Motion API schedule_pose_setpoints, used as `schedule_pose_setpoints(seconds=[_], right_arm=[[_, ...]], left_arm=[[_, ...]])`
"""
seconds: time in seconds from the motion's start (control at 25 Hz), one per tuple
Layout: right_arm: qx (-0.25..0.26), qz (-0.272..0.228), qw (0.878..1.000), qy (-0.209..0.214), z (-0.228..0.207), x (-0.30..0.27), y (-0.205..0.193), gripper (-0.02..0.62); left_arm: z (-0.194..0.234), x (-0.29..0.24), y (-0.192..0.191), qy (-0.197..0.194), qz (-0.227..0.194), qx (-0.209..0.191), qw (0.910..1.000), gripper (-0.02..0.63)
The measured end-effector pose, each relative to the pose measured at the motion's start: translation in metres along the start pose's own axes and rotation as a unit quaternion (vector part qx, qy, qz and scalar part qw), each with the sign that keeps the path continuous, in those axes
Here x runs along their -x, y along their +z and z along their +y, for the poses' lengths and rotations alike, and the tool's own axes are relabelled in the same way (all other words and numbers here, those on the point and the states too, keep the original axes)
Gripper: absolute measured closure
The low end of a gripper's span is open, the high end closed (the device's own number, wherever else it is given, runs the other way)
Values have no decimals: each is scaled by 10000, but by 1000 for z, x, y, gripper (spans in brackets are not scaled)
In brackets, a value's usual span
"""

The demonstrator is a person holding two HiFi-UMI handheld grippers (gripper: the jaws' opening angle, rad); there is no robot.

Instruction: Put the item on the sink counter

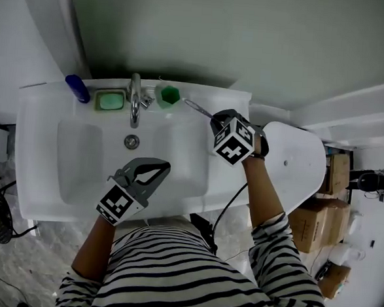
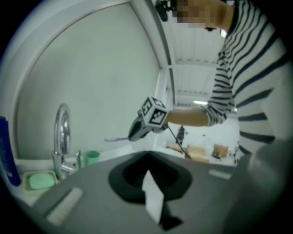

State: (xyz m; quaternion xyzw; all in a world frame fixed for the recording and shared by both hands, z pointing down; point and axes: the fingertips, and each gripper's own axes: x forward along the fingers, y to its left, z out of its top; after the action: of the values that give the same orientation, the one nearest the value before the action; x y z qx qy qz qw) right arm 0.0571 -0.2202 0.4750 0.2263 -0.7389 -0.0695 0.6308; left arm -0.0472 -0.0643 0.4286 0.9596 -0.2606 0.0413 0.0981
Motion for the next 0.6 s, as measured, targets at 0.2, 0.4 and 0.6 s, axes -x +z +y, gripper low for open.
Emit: schedule_pose_setpoints(seconds=[0.2,0.4,0.6], right_arm=[[1184,676,9905,-198,-13,-15,26,566],[2291,1395,9625,-415,-21,-29,37,566],[3281,1991,9210,-666,-39,-38,49,566]], left_arm=[[15,17,8,155,-157,-54,9997,600],[25,29,14,217,-282,-120,9993,600],[29,36,15,252,-352,-109,9990,600]])
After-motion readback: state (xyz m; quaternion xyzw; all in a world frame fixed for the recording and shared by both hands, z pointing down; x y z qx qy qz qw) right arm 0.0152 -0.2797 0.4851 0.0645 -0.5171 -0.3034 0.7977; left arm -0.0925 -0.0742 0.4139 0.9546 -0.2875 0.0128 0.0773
